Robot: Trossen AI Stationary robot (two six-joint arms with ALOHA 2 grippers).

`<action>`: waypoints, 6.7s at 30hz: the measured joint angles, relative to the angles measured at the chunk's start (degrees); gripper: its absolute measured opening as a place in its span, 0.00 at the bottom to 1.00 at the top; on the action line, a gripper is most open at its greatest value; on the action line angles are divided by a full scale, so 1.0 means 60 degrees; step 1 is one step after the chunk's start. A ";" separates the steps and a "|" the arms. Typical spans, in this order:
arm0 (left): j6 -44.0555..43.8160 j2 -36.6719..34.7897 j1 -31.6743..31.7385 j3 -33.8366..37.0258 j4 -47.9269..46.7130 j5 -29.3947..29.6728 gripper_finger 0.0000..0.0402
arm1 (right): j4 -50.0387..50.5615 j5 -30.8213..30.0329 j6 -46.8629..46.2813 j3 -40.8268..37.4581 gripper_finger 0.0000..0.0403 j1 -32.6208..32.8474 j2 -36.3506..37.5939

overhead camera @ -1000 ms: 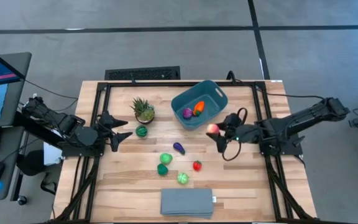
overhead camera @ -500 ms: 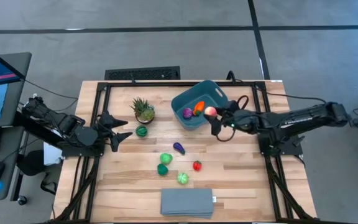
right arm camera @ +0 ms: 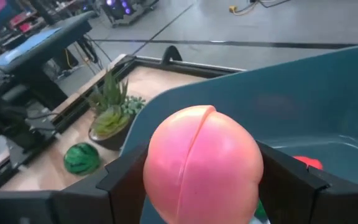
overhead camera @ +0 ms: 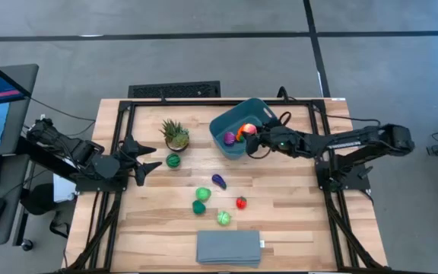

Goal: Pick and placing Produce into tupperware
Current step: Put the peach into the bin, then put the strawberry into the bin

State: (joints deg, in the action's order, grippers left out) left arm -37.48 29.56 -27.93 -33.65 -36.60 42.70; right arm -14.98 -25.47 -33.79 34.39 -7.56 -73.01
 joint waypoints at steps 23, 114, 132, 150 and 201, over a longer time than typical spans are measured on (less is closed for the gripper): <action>0.0030 0.0002 -0.0001 0.0000 0.0000 0.0010 0.71 | -0.0953 0.0813 -0.0463 0.1883 0.70 -0.1063 -0.3827; -0.0206 0.0002 0.0001 0.0000 0.0059 0.0353 0.71 | 0.6724 0.1223 0.0172 0.2630 0.80 0.4955 0.0549; -0.0863 0.0014 0.0001 0.0000 0.0264 -0.0243 0.71 | 0.6411 0.3056 0.2628 0.3260 0.80 0.4919 -0.1658; -0.1153 0.0588 0.0001 0.0000 0.0273 -0.0324 0.71 | 0.5420 0.2810 -0.2493 0.3271 0.80 0.5341 -0.2867; 0.1560 -0.3453 0.0000 -0.0051 -0.1423 -0.2011 0.71 | 1.5205 0.0897 -1.4873 1.2335 0.70 0.5808 -0.8688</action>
State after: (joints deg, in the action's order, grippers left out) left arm -28.12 8.84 -27.93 -33.95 -45.14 30.64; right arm 76.25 -20.09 -123.03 108.40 27.29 -125.14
